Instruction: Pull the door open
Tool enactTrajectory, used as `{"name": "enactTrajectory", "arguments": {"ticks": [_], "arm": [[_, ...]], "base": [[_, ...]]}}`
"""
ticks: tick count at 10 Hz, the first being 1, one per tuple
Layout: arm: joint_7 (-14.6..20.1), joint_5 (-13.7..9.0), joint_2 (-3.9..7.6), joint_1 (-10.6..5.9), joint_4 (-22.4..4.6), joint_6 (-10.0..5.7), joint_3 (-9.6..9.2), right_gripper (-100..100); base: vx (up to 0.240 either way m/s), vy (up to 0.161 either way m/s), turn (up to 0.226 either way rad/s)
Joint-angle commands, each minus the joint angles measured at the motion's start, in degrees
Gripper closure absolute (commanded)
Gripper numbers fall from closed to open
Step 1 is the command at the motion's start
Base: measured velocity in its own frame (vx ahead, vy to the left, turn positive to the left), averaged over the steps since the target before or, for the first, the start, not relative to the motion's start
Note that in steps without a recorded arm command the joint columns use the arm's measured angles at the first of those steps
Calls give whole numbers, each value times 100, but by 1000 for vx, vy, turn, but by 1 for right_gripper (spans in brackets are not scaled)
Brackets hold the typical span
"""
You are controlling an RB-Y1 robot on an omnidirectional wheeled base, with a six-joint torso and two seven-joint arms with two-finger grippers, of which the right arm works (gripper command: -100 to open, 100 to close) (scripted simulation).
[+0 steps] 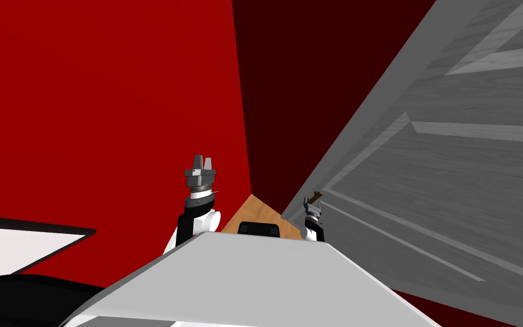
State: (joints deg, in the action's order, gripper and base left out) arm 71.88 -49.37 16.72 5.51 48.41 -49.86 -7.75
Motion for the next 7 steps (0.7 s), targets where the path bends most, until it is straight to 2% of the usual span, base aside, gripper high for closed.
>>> {"name": "enactTrajectory", "arguments": {"ticks": [1,2,3,7], "arm": [[135,-22,118,60,0,2,11,-100],[115,-6,76,0,-75,-28,-3,-100],[115,-6,76,0,-75,-28,-3,100],[115,-6,76,0,-75,-28,-3,100]], "base": [[174,-40,26],[62,-14,-16],[-25,13,15],[-11,-1,-1]]}}
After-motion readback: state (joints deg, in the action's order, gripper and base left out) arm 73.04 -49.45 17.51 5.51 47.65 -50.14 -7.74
